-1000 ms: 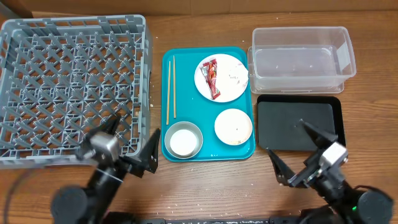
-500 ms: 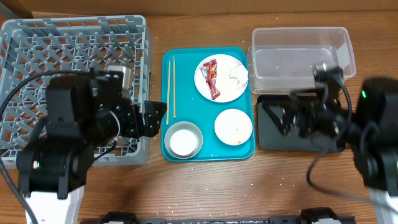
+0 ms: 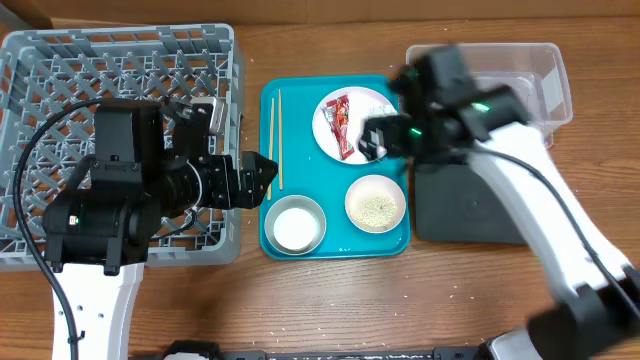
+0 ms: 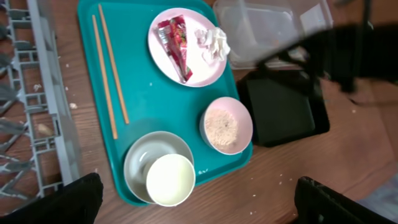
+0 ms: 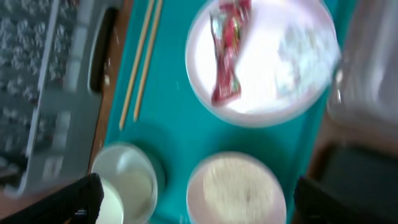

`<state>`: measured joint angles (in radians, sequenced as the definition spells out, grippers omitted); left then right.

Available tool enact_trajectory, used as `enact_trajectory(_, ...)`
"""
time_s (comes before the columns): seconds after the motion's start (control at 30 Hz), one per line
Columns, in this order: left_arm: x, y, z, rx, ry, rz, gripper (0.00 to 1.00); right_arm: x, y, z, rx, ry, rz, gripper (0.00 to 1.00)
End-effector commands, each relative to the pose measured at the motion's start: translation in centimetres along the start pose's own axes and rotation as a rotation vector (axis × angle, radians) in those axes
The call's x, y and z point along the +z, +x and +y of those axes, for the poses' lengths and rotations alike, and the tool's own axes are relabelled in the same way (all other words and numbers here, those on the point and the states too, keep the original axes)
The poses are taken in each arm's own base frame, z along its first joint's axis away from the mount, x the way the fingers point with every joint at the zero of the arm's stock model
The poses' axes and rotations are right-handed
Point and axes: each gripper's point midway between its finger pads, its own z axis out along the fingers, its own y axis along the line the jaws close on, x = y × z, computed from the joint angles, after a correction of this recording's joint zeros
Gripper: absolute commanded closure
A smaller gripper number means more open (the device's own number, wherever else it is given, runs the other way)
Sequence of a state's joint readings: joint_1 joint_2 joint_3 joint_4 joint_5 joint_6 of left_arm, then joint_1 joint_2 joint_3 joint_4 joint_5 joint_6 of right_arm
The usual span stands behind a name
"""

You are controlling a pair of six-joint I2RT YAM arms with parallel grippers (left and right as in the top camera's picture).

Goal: Sort waste into correct bins and load items into the dishwasher
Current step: 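Reach the right gripper to the white plate and grasp the red wrapper, then carry the red wrapper right and drop it into the clear bin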

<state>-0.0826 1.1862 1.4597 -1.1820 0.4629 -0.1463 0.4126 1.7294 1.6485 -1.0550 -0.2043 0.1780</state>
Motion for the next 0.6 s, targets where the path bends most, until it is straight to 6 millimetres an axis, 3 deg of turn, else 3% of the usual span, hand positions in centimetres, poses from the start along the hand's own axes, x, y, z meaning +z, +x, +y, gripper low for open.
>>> enact_trajectory(0.0, -0.4, -0.8, 0.6, 0.033, -0.045, -0.025, 0.0, 2.8, -3.5, -1.0, -0.007, 0.076, -0.082, 0.05)
enact_trajectory(0.23, -0.4, -0.8, 0.7, 0.033, -0.052, -0.028, 0.0, 10.9, -5.6, -1.5, 0.002, 0.024, -0.103, 0.18)
enact_trajectory(0.43, -0.4, -0.8, 0.7, 0.033, -0.052, -0.027, 0.0, 16.8, -3.7, -2.7, 0.021, 0.012, -0.019, 0.33)
enact_trajectory(0.57, -0.4, -0.8, 0.7, 0.033, -0.052, -0.027, 0.0, 18.6, -2.3, -2.8, 0.032, -0.01, 0.037, 0.51)
